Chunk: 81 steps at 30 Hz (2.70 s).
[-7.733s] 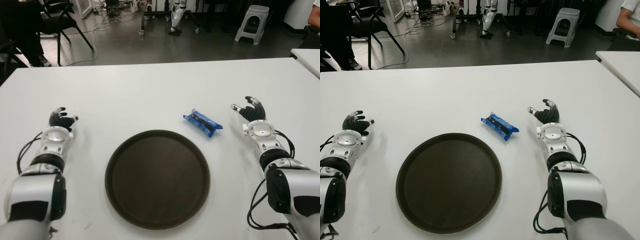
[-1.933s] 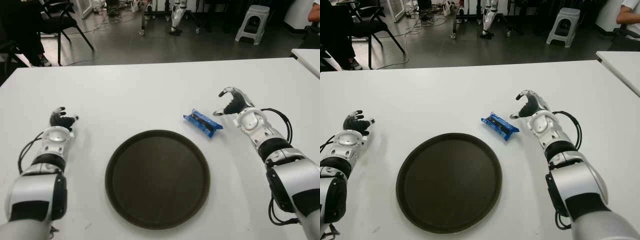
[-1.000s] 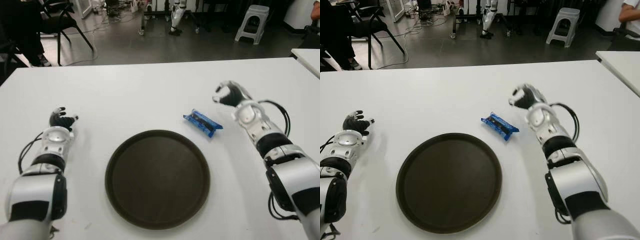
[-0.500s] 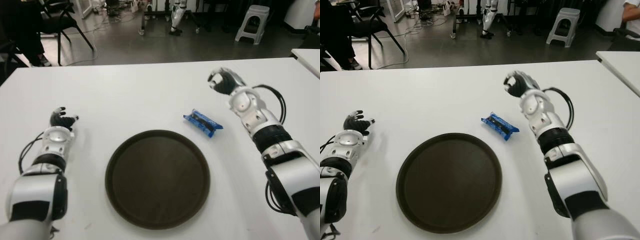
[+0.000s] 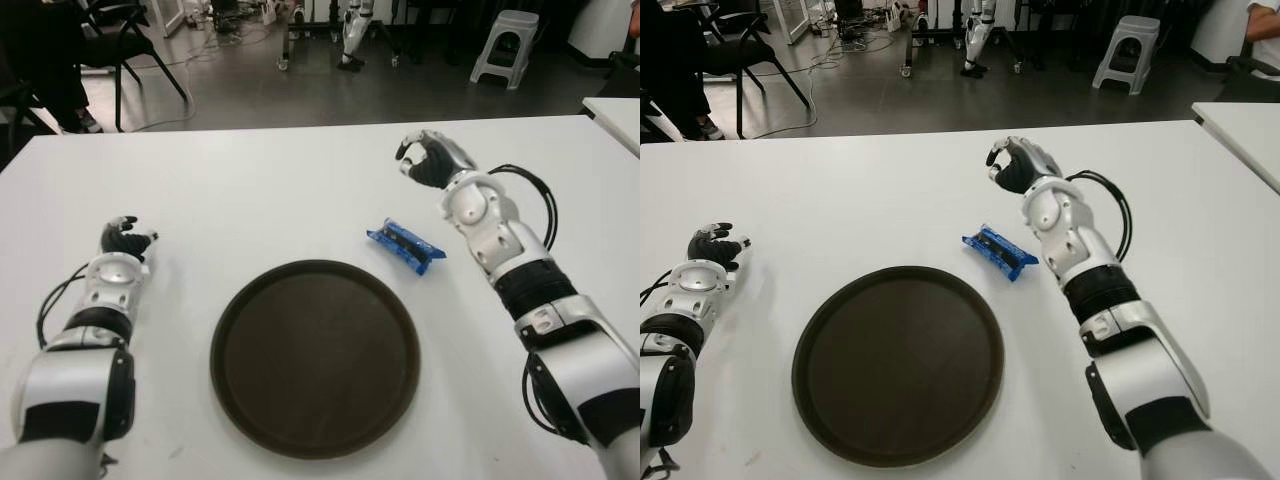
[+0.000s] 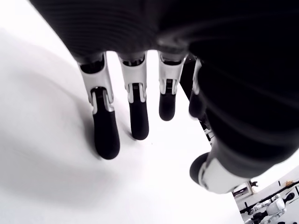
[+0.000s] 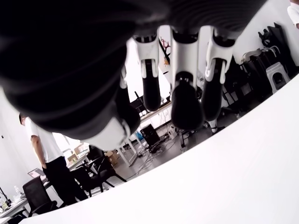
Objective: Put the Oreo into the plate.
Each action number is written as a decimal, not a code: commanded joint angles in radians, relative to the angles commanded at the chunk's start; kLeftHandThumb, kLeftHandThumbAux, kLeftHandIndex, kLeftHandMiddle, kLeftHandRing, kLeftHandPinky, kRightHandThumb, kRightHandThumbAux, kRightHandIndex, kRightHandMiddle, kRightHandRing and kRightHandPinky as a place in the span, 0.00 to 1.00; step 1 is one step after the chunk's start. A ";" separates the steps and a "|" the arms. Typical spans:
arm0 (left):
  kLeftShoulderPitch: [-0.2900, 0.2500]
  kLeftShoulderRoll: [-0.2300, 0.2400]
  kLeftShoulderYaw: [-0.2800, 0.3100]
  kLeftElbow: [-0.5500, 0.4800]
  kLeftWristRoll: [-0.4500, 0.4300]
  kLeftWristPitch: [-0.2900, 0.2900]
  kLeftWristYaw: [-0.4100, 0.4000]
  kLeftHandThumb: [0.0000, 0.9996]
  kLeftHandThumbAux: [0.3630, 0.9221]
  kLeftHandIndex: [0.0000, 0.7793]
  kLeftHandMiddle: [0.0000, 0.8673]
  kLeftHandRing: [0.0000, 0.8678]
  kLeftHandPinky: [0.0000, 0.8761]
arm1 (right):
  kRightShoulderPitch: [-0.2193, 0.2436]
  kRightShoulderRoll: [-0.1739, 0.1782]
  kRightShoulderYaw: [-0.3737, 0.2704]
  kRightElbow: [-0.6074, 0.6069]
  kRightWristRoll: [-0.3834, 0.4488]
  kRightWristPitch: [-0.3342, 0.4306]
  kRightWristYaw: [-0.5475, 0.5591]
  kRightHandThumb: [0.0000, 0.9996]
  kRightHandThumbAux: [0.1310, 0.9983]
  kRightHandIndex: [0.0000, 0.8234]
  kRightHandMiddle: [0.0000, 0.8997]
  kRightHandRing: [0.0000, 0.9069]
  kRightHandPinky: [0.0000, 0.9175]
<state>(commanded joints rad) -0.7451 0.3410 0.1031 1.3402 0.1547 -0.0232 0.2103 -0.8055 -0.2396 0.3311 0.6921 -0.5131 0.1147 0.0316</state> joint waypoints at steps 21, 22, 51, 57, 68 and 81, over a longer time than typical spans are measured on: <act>-0.002 -0.007 0.013 -0.002 -0.012 -0.002 0.002 0.32 0.65 0.26 0.19 0.20 0.19 | 0.034 0.002 0.048 -0.116 -0.048 0.113 0.073 0.69 0.71 0.52 0.83 0.85 0.81; -0.003 -0.008 0.014 -0.002 -0.013 0.000 0.003 0.31 0.64 0.26 0.19 0.20 0.19 | 0.038 -0.001 0.051 -0.122 -0.052 0.118 0.073 0.69 0.71 0.52 0.83 0.85 0.81; 0.000 -0.005 0.023 -0.001 -0.012 -0.013 -0.015 0.35 0.70 0.22 0.19 0.20 0.17 | 0.060 -0.008 0.049 -0.113 -0.055 0.190 0.100 0.35 0.77 0.48 0.74 0.80 0.78; -0.001 -0.002 0.015 0.001 -0.003 -0.005 -0.014 0.32 0.68 0.22 0.19 0.21 0.18 | 0.056 -0.003 0.068 -0.113 -0.084 0.250 0.101 0.04 0.66 0.19 0.25 0.26 0.18; 0.002 -0.003 0.020 -0.001 -0.009 -0.011 -0.008 0.32 0.68 0.25 0.21 0.22 0.22 | 0.061 -0.003 0.078 -0.134 -0.104 0.281 0.105 0.00 0.75 0.03 0.03 0.02 0.00; -0.001 -0.002 0.014 -0.001 -0.005 -0.002 -0.011 0.25 0.71 0.21 0.18 0.19 0.19 | 0.054 -0.015 0.083 -0.085 -0.100 0.202 0.084 0.00 0.86 0.00 0.00 0.00 0.00</act>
<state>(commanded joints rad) -0.7461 0.3386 0.1168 1.3396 0.1494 -0.0256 0.1989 -0.7519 -0.2546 0.4138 0.6071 -0.6129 0.3169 0.1157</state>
